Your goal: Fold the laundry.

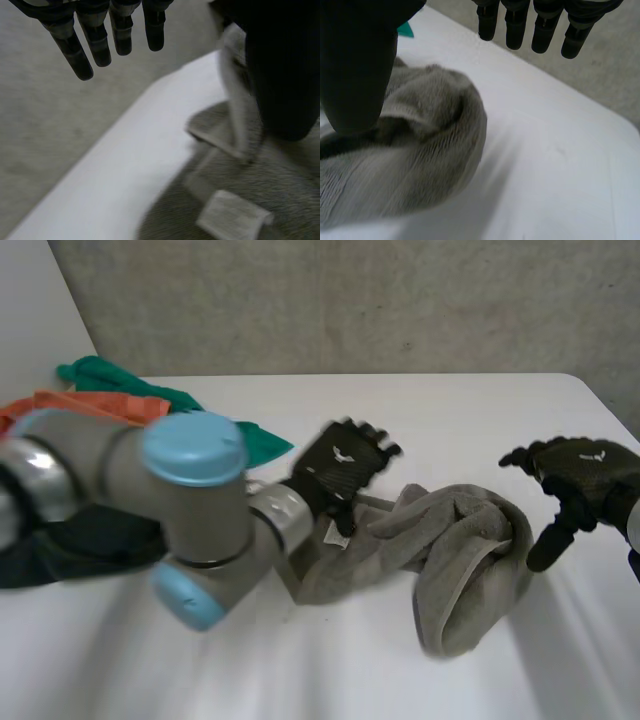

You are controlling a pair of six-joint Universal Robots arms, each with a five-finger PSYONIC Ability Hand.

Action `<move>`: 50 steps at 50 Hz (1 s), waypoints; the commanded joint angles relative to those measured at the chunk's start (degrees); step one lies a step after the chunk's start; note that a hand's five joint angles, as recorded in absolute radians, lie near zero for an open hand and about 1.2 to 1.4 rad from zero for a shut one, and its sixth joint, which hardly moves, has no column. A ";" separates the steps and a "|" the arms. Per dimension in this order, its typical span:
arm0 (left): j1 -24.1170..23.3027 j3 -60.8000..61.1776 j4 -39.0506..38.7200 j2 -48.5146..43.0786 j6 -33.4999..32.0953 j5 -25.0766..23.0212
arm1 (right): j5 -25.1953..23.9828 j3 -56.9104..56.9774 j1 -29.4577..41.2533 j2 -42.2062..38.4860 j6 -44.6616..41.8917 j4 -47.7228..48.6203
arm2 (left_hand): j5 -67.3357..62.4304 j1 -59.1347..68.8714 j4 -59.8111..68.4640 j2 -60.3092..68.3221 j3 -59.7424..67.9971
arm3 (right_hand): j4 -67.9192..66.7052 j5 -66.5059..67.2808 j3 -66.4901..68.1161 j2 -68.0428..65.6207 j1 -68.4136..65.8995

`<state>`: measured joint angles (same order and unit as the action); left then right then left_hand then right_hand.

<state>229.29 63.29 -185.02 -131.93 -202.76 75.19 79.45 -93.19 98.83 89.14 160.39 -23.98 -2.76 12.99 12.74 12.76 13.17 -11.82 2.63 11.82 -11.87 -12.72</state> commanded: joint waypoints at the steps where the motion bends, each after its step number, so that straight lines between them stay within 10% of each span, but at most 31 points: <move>1: -0.42 -12.38 6.59 -12.19 0.00 -5.57 | -2.11 -7.97 -0.92 -0.19 -8.43 5.25 | 1.70 -1.94 -1.68 -1.70 -2.11 | 1.82 -2.63 -1.82 1.87 2.72; 7: -0.51 -18.71 6.42 -18.00 0.00 -4.89 | -2.37 -11.05 -0.66 -3.52 -5.80 13.86 | -4.16 3.93 4.18 4.16 3.75 | 1.82 -2.63 -1.82 1.87 2.72; 12: -0.25 -26.61 6.33 -22.31 -0.09 1.68 | -2.28 -8.60 -0.31 -12.04 0.34 21.67 | -67.16 66.92 67.17 67.16 66.74 | -56.75 55.94 56.76 -56.71 -55.85; 20: 0.10 -35.07 -6.98 -18.91 -0.18 11.37 | -1.50 10.17 1.00 -19.17 2.29 28.61 | -67.24 67.01 67.26 67.24 66.83 | -68.18 67.37 68.18 -68.13 -67.28; 31: 4.06 -22.35 -28.38 3.24 -0.18 12.26 | 0.97 27.09 5.23 -18.57 9.49 48.85 | -67.24 67.01 67.26 67.24 66.83 | -68.18 67.37 68.18 -68.13 -67.28; 50: 5.37 33.72 -28.82 22.32 -1.58 11.99 | -4.04 0.48 7.08 -13.64 -1.38 25.13 | -67.24 67.01 67.26 67.24 66.83 | -68.18 67.37 68.18 -68.13 -67.28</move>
<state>233.83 85.68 -213.36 -112.73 -203.95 87.39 75.90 -82.17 106.12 76.21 167.36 6.88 -56.54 65.68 68.74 68.62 68.30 -68.49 56.21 68.18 -67.57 -63.70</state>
